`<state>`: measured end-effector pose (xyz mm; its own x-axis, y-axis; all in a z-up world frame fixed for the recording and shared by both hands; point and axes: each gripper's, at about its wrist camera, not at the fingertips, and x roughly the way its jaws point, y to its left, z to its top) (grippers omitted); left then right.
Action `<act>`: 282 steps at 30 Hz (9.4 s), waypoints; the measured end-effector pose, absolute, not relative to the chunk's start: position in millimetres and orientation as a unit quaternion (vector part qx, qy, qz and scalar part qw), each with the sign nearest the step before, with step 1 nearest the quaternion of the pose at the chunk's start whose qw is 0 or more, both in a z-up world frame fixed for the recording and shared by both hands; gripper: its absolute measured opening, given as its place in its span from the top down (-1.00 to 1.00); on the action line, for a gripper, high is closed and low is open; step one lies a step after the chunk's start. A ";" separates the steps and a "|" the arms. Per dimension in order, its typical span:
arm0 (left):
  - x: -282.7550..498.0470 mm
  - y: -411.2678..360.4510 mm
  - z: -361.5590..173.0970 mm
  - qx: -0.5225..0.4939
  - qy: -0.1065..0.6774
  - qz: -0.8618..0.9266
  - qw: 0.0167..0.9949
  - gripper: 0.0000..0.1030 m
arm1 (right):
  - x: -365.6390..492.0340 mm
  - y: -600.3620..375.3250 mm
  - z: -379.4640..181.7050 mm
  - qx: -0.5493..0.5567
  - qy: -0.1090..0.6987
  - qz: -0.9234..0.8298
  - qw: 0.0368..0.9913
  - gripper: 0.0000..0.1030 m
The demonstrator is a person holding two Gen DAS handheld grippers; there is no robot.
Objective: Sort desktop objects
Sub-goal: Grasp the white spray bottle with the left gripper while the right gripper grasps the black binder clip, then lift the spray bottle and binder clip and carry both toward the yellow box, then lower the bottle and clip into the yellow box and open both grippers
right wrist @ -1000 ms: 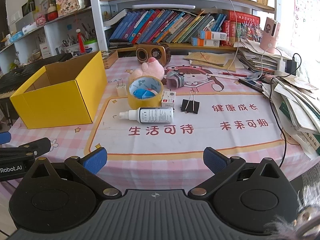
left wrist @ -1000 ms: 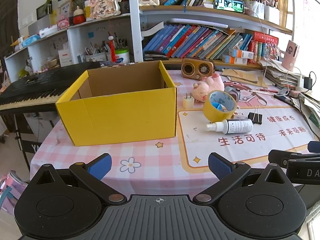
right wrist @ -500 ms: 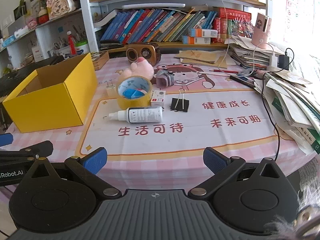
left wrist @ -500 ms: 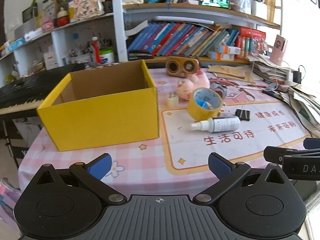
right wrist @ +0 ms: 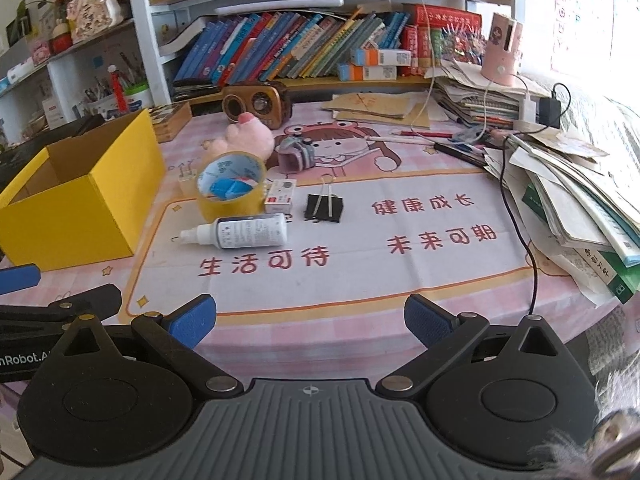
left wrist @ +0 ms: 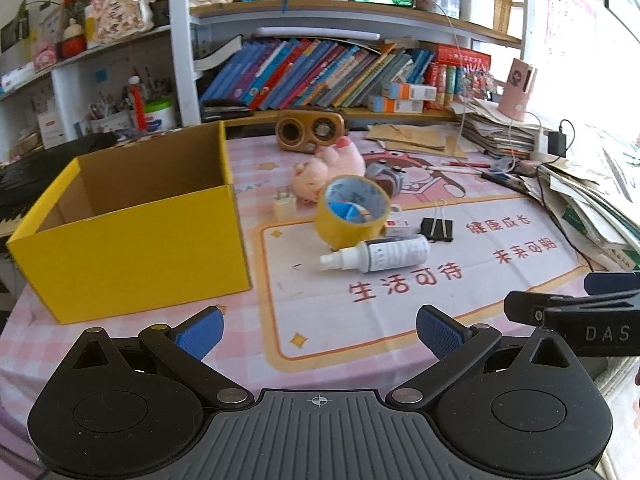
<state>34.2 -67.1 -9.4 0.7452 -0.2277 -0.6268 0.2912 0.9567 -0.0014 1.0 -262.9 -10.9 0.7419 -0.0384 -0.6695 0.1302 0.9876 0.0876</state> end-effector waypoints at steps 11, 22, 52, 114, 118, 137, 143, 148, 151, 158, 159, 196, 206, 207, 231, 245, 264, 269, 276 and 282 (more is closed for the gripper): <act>64.0 -98.9 -13.6 0.052 0.340 -0.143 0.928 -1.00 | 38.8 -294.7 -17.1 0.059 0.375 -0.055 0.923 -1.00; 102.7 -132.1 -25.1 0.050 0.367 -0.145 0.917 -1.00 | 86.0 -329.8 -24.7 0.039 0.390 -0.066 0.917 -0.96; 189.2 -183.2 -62.2 0.164 0.427 -0.257 0.851 -0.59 | 162.6 -363.7 -43.6 0.100 0.427 0.047 0.898 -0.60; 118.2 -77.3 -7.8 -0.152 0.379 -0.119 0.905 0.41 | 132.1 -298.0 -8.0 0.010 0.379 0.136 0.915 0.20; 101.2 -57.6 -7.4 -0.154 0.375 -0.132 0.905 0.41 | 109.1 -281.0 -4.8 0.016 0.382 0.128 0.915 0.20; 16.3 37.6 -7.5 -0.154 0.371 -0.163 0.901 0.41 | 5.5 -181.0 -3.0 0.033 0.382 0.120 0.916 0.20; -3.2 65.2 -7.6 -0.163 0.365 -0.145 0.905 0.41 | -4.5 -152.8 -3.0 0.029 0.385 0.144 0.911 0.20; -13.9 83.8 -6.5 -0.170 0.359 -0.133 0.908 0.41 | -8.7 -133.1 -2.7 0.021 0.384 0.162 0.909 0.20; -18.2 92.4 -5.5 -0.173 0.354 -0.124 0.911 0.41 | -10.4 -123.3 -2.0 0.017 0.383 0.171 0.908 0.20; -21.4 110.0 -3.6 -0.178 0.344 -0.113 0.915 0.41 | -6.8 -104.6 0.8 0.006 0.378 0.189 0.906 0.20; -21.4 111.6 -3.4 -0.179 0.343 -0.112 0.915 0.41 | -6.1 -102.1 0.9 0.005 0.377 0.192 0.906 0.20; -16.5 133.5 -2.7 -0.196 0.339 -0.096 0.915 0.41 | 8.2 -76.7 5.6 -0.021 0.383 0.218 0.897 0.20; -6.3 126.5 1.9 -0.200 0.328 -0.097 0.918 0.41 | 17.0 -82.4 8.1 -0.024 0.374 0.223 0.900 0.20; -4.5 126.4 3.2 -0.199 0.326 -0.097 0.919 0.41 | 19.3 -83.1 9.0 -0.024 0.372 0.225 0.900 0.20; 107.6 124.8 72.7 -0.186 0.231 -0.121 0.947 0.41 | 142.6 -72.8 80.5 -0.055 0.281 0.295 0.912 0.19; 237.4 118.9 35.0 -0.122 0.335 -0.093 0.930 0.40 | 261.1 -28.4 45.6 -0.200 0.311 0.352 0.860 0.19; 329.1 94.0 -24.1 -0.022 0.502 -0.061 0.862 0.39 | 335.8 17.9 -45.7 -0.422 0.391 0.403 0.712 0.18; 330.0 92.0 -22.8 -0.016 0.499 -0.059 0.864 0.38 | 340.8 16.0 -44.6 -0.410 0.398 0.404 0.714 0.17; 316.0 90.8 -1.1 -0.004 0.443 -0.067 0.894 0.14 | 337.9 10.8 -29.3 -0.374 0.384 0.398 0.745 -0.01; 288.8 94.7 27.5 -0.007 0.381 -0.061 0.923 -0.09 | 327.6 -6.2 -3.8 -0.336 0.362 0.384 0.780 -0.01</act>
